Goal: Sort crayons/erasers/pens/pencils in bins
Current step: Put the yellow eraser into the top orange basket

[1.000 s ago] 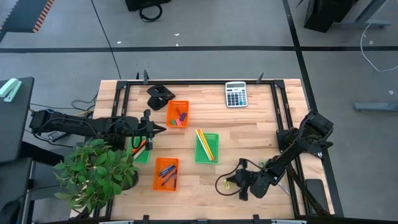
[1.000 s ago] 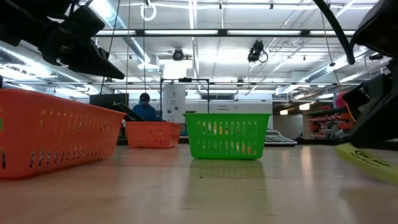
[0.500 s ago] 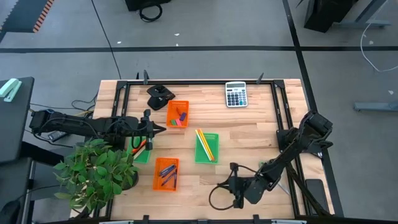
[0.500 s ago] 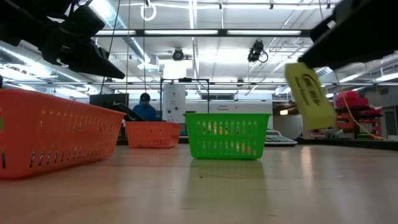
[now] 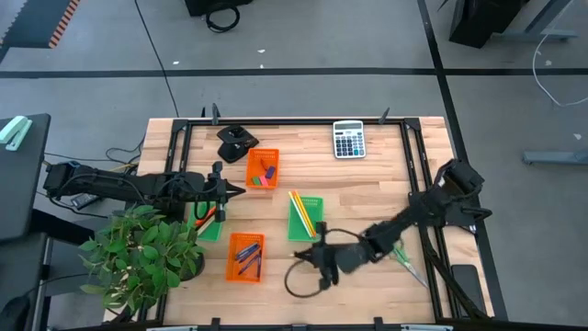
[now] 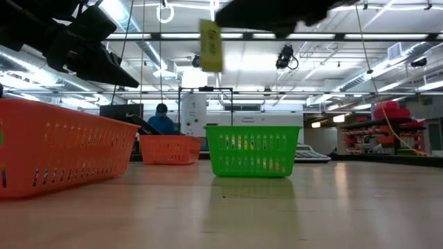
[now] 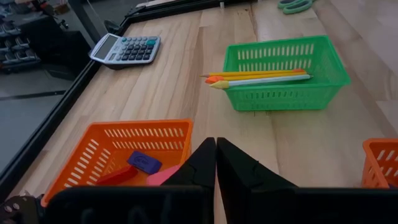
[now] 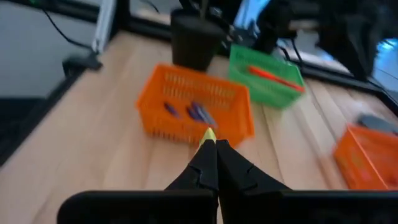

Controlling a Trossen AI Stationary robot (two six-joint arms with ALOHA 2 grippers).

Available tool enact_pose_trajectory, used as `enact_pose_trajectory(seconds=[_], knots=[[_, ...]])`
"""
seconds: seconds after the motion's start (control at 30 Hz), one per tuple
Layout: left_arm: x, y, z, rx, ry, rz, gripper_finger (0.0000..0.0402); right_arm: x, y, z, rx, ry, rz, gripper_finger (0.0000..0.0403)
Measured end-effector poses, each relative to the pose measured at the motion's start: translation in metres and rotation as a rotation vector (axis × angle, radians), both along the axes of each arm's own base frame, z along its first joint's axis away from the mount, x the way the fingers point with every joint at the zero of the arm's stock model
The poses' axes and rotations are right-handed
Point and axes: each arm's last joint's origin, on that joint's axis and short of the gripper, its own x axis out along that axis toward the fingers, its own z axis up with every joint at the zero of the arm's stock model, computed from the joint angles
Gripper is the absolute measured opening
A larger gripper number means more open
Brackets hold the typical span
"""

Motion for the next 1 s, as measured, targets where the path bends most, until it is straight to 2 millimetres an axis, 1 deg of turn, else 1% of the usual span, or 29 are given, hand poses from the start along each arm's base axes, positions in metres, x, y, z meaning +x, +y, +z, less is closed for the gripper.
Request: enact_pose_trajectory(seconds=[0.13, 0.27, 0.57, 0.67, 0.8, 0.87, 1.0], knots=[[0.001, 0.0, 0.003, -0.006, -0.04, 0.002, 0.0017, 0.018, -0.021, 0.009, 0.063, -0.051, 0.08, 0.0002], [0.004, -0.001, 0.015, -0.032, -0.14, -0.003, 0.0013, 0.026, -0.035, 0.012, 0.064, -0.075, 0.093, 0.0002], [0.006, -0.005, 0.021, -0.067, -0.171, -0.039, 0.0027, 0.032, -0.044, 0.016, 0.064, -0.116, 0.12, 0.0001], [0.006, -0.007, 0.025, -0.071, -0.205, -0.049, 0.0024, 0.037, -0.053, 0.021, 0.079, -0.161, 0.132, 0.0001], [0.006, -0.007, 0.024, -0.079, -0.199, -0.055, 0.0019, 0.042, -0.064, 0.026, 0.133, -0.218, 0.17, 0.0001], [0.006, -0.007, 0.024, -0.083, -0.201, -0.056, 0.0019, 0.046, -0.065, 0.026, 0.127, -0.238, 0.188, 0.0001], [0.007, -0.007, 0.026, -0.063, -0.213, -0.062, 0.0029, 0.058, -0.07, 0.017, 0.061, -0.208, 0.198, 0.0001]])
